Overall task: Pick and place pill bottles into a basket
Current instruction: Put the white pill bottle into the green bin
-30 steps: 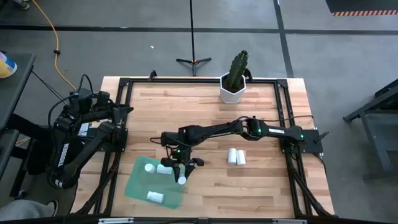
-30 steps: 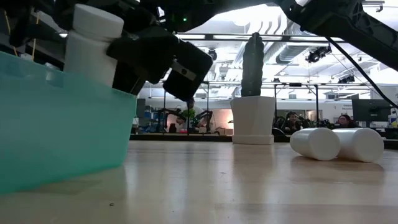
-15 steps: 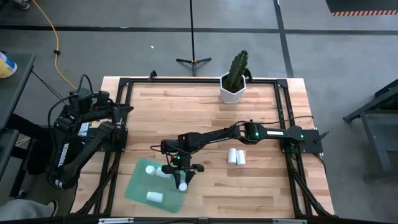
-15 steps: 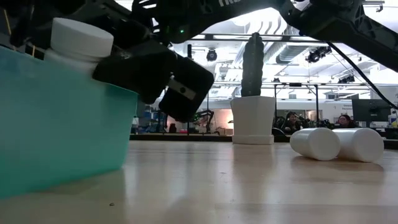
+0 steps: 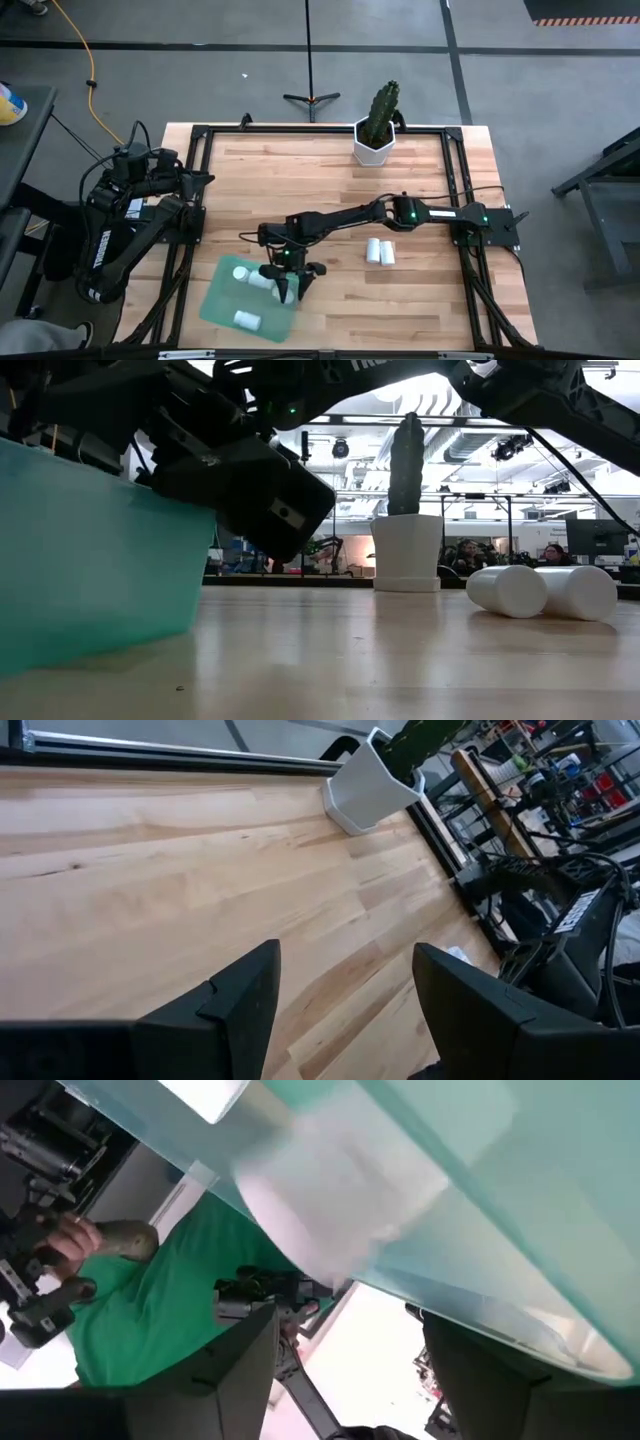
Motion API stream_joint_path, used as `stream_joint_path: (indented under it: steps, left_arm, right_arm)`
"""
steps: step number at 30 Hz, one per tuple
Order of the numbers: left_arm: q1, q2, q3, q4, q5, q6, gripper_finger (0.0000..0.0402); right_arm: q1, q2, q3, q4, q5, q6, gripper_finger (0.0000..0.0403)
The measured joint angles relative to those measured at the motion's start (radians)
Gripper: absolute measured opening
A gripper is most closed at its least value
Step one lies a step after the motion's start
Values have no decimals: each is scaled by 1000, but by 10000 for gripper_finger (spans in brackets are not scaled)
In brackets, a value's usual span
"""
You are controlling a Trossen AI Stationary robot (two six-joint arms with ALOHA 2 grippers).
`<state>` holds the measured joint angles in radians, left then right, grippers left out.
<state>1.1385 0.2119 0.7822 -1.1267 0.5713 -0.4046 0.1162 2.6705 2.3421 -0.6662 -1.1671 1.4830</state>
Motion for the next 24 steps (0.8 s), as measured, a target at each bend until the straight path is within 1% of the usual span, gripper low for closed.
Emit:
stream_joint_path:
  steps: [7, 11, 21, 24]
  left_arm:
    - [0, 0, 0, -8, 3, 3, 262]
    - [0, 0, 0, -18, 3, 7, 262]
    - [0, -1, 0, -67, -1, 59, 262]
    - [0, -1, 0, -75, 1, 90, 262]
  right_arm:
    - [-5, 1, -1, 83, 5, -11, 243]
    - [-24, -3, 11, 96, 7, -43, 244]
    - [-83, -75, 13, 88, 12, -151, 243]
    - [-104, -95, 13, 54, 48, -210, 242]
